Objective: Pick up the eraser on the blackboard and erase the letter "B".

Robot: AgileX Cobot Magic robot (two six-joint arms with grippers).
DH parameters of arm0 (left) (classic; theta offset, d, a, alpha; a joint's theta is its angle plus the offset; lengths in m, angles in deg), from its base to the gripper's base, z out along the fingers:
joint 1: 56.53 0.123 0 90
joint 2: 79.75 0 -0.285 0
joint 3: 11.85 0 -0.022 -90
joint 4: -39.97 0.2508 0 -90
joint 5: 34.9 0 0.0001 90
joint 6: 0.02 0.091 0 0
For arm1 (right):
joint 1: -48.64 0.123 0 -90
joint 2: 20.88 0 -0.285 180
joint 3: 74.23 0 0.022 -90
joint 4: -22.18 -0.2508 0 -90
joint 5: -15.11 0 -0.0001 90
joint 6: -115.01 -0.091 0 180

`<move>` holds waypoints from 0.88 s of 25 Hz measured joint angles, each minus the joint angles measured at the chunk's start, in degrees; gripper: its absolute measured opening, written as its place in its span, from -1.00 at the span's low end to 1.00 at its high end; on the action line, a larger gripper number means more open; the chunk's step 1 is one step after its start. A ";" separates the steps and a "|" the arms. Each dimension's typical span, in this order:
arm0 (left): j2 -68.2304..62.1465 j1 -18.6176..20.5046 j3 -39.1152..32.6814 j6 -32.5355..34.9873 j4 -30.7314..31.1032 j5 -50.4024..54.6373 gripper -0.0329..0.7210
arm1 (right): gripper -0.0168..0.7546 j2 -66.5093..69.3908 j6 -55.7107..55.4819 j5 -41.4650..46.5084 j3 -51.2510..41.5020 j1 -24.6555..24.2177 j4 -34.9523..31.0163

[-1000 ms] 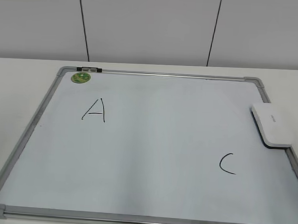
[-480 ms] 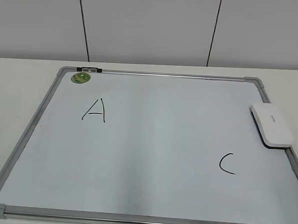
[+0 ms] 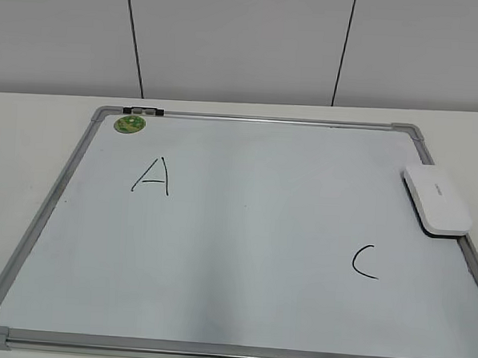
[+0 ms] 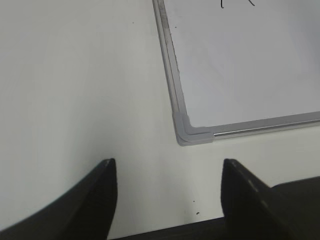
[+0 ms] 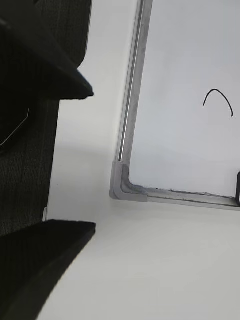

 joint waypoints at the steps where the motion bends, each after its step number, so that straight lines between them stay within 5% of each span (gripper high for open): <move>1: 0.00 0.00 -0.13 0.00 0.00 0.11 0.38 | 0.48 0.00 0.00 -0.11 -0.03 0.00 0.09; 22: 1.10 0.45 -0.13 0.13 0.20 0.32 0.26 | 0.48 -0.86 0.11 -0.25 -0.03 -0.14 0.34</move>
